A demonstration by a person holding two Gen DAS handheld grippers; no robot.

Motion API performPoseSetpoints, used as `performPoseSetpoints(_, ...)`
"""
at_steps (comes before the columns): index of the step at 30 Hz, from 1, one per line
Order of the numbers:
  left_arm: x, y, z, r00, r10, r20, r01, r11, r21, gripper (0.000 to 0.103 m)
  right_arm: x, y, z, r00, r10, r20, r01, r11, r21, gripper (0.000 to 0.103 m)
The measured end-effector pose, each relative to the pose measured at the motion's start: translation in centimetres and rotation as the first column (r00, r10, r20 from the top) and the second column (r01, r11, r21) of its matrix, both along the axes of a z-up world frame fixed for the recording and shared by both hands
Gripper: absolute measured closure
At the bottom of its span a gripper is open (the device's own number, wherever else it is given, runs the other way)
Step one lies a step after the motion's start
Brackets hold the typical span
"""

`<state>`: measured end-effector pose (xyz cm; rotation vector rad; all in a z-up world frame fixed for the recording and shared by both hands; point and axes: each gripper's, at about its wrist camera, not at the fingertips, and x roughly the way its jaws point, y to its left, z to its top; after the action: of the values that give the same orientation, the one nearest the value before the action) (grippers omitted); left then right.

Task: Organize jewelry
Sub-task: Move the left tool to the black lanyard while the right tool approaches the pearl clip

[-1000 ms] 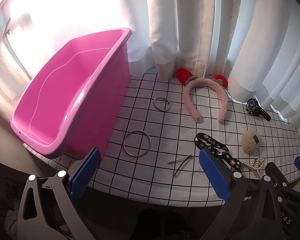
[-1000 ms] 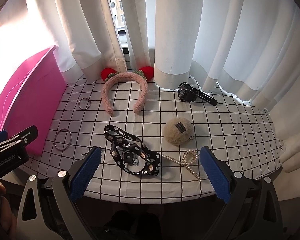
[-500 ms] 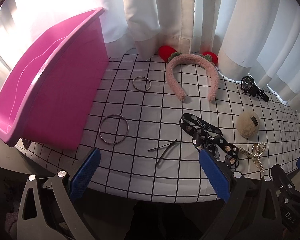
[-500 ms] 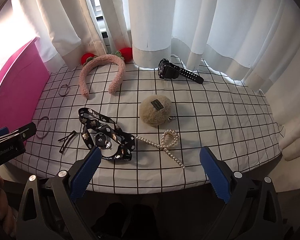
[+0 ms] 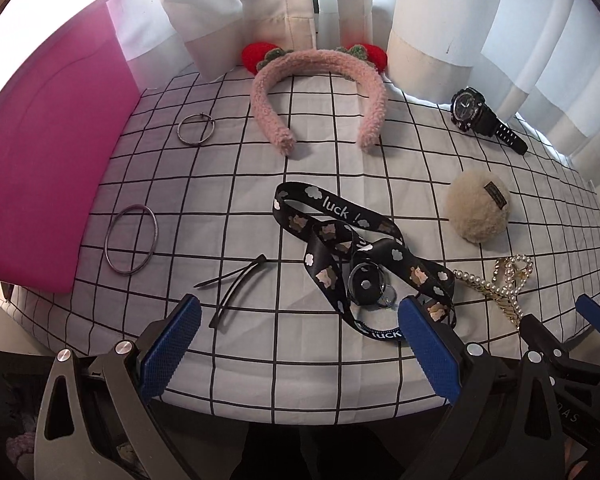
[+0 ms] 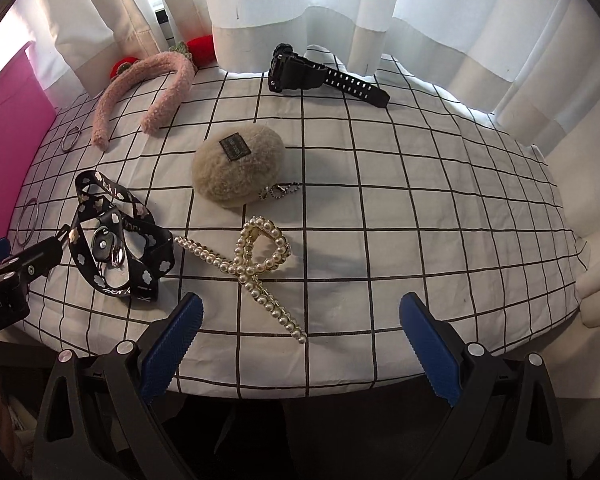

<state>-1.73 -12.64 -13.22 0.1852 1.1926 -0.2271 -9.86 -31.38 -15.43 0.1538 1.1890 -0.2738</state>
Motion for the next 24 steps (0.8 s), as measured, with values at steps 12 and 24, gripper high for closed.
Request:
performPoseSetpoints(12, 1.0, -2.8, -3.6, 0.999, 0.033, -0.027, -0.032, 0.999, 0.010, 0.006, 1.9, -1.1, -3.7, 0.996, 0.082, -0.032, -0.082, 0.997, 0.014, 0.009)
performPoseSetpoints(24, 1.6, -4.7, -6.4, 0.999, 0.036, -0.030, -0.035, 0.999, 0.026, 0.005, 3.1, -1.5, -4.8, 0.993, 0.118, 0.002, -0.118, 0.993, 0.016, 0.009)
